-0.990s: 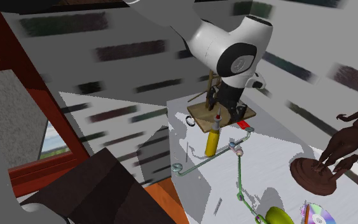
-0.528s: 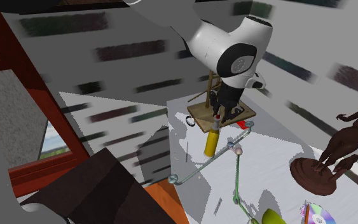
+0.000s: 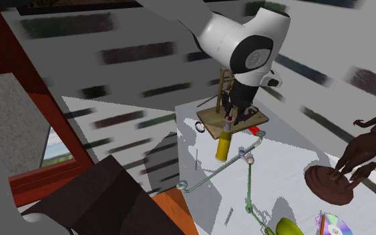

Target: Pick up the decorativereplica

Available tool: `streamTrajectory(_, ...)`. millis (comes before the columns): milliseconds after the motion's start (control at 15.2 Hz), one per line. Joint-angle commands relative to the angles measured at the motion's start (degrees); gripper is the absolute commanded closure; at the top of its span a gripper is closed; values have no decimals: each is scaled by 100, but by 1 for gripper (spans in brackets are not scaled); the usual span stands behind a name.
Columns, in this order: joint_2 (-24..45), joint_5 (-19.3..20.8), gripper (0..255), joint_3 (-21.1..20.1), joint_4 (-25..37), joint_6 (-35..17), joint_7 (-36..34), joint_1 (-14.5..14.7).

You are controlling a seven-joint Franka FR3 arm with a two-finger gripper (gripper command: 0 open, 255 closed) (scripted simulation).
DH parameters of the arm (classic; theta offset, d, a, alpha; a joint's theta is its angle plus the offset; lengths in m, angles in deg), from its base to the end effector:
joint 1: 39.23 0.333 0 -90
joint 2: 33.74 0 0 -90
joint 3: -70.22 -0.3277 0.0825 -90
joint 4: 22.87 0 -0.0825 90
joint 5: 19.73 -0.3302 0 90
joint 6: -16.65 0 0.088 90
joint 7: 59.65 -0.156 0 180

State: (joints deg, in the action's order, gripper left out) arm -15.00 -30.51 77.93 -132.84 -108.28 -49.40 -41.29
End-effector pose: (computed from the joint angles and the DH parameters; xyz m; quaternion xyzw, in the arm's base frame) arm 0.5657 -0.0794 0.3153 -0.9969 0.0492 0.0206 0.0582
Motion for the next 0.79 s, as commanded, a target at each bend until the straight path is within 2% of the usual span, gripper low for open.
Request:
streamTrajectory(0,-92,25,255,8,20,109,-28,8)
streamTrajectory(726,-421,131,255,40,302,709,-144,21)
